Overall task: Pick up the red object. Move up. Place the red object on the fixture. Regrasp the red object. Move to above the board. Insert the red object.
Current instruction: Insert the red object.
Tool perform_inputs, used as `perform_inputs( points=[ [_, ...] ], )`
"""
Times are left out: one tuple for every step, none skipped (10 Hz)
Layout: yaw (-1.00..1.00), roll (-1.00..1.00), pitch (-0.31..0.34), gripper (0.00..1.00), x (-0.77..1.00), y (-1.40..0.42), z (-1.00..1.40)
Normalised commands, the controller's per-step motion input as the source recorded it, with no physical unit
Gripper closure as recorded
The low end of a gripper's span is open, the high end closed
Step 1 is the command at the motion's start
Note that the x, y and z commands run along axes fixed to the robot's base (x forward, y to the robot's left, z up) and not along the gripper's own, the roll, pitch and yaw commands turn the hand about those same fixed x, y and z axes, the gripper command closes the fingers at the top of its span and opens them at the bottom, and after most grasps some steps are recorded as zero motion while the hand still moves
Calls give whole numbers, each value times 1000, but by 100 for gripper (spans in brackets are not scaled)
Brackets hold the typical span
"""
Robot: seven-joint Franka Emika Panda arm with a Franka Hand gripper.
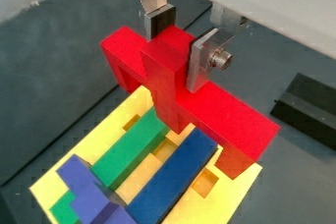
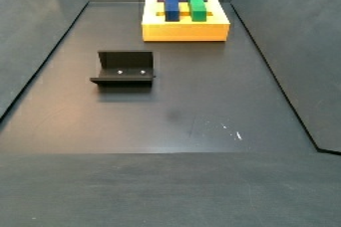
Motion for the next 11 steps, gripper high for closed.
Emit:
perform_inputs(
  points=[
    [6,-47,-246,100,-231,0,-746],
    [177,77,-234,100,-300,-386,-457],
    [174,99,-200,100,-243,-374,-329],
    [80,77,-136,100,-191,-260,-234],
    [23,27,-34,100,0,-129,-140],
    [126,41,36,100,317,0,-214],
    [134,176,140,100,391,0,-117],
    [151,319,159,100,409,0,-63],
    [106,309,156,100,331,0,-91],
    [120,271,54,100,0,103,-66],
    [14,251,0,100,0,89,-163]
  ],
)
